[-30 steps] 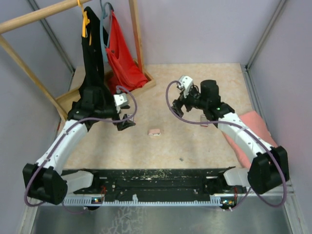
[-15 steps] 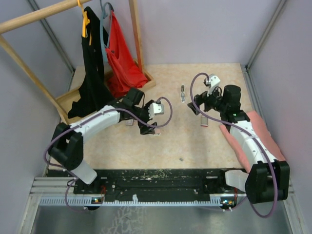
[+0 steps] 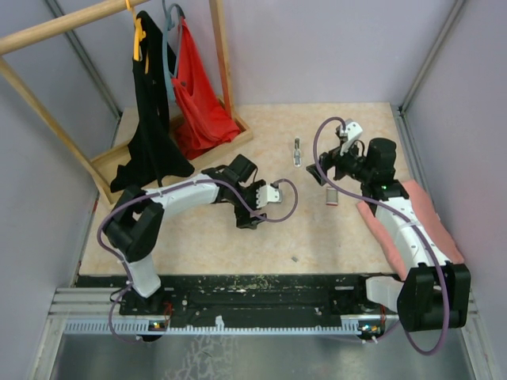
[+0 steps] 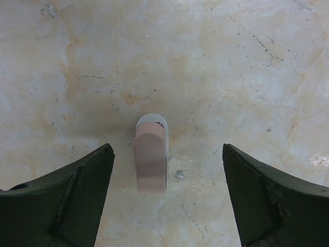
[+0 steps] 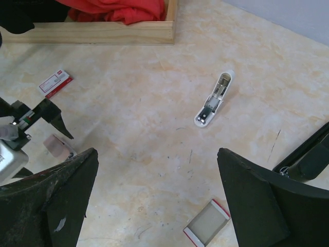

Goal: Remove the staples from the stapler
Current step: Pick up the stapler from the center of the board, then unload the staple at the center of the board.

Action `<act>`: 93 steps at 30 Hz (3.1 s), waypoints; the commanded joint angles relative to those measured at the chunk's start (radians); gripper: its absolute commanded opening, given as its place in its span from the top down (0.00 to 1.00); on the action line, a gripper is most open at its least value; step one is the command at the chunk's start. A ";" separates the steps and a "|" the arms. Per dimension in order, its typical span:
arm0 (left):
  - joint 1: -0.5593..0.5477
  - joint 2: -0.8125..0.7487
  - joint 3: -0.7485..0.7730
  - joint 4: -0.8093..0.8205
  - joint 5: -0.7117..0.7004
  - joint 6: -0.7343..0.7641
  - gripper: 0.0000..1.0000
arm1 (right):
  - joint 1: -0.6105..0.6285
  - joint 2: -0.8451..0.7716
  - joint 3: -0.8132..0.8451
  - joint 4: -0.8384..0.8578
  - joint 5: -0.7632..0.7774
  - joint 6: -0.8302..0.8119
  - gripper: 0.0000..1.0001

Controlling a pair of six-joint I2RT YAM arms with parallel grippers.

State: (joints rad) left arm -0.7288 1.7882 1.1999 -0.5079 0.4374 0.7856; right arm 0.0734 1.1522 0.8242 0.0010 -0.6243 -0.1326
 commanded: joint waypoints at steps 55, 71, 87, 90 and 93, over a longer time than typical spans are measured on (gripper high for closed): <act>-0.038 -0.423 -0.045 0.137 0.006 -0.025 1.00 | 0.217 0.303 0.138 0.060 -0.390 0.344 0.03; -0.038 -0.367 -0.011 0.108 0.070 -0.046 1.00 | 0.257 0.323 0.049 0.245 -0.466 0.497 0.28; -0.037 -0.377 -0.012 0.114 0.075 -0.051 1.00 | 0.285 0.378 0.046 0.250 -0.491 0.509 0.47; -0.035 -0.378 -0.013 0.115 0.076 -0.050 1.00 | 0.286 0.383 0.047 0.244 -0.492 0.504 0.48; -0.035 -0.378 -0.011 0.115 0.080 -0.054 1.00 | 0.288 0.393 0.049 0.233 -0.493 0.493 0.52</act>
State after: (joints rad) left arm -0.7635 1.4216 1.1622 -0.4118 0.4850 0.7372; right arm 0.3466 1.5330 0.8631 0.2161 -1.0988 0.3862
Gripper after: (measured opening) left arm 0.332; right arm 0.508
